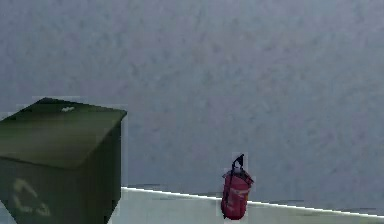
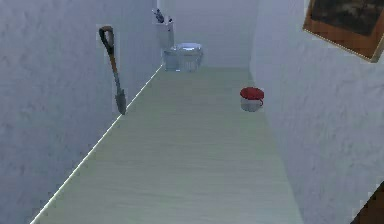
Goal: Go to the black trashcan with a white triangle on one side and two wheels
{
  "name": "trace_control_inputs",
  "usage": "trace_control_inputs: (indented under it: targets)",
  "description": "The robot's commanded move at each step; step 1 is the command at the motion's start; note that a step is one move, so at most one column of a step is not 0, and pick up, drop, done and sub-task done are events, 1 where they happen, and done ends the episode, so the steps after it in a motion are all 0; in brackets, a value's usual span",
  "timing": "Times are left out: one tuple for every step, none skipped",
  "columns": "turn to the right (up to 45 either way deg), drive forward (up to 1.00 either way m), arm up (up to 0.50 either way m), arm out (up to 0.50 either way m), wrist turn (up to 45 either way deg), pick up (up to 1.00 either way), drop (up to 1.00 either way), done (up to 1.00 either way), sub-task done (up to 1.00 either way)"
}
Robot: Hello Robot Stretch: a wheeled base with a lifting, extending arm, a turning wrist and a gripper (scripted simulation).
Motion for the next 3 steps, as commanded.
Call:
trace_control_inputs:
  targets:
    - [0.0, 0.2, 0.0, 0.0, 0.0, 0.0, 0.0, 0.0, 0.0]
    - [-45.0, 0.0, 0.0, 0.0, 0.0, 0.0, 0.0, 0.0, 0.0]
    - [0.0, 0.0, 0.0, 0.0, 0.0, 0.0, 0.0, 1.0, 0.0]
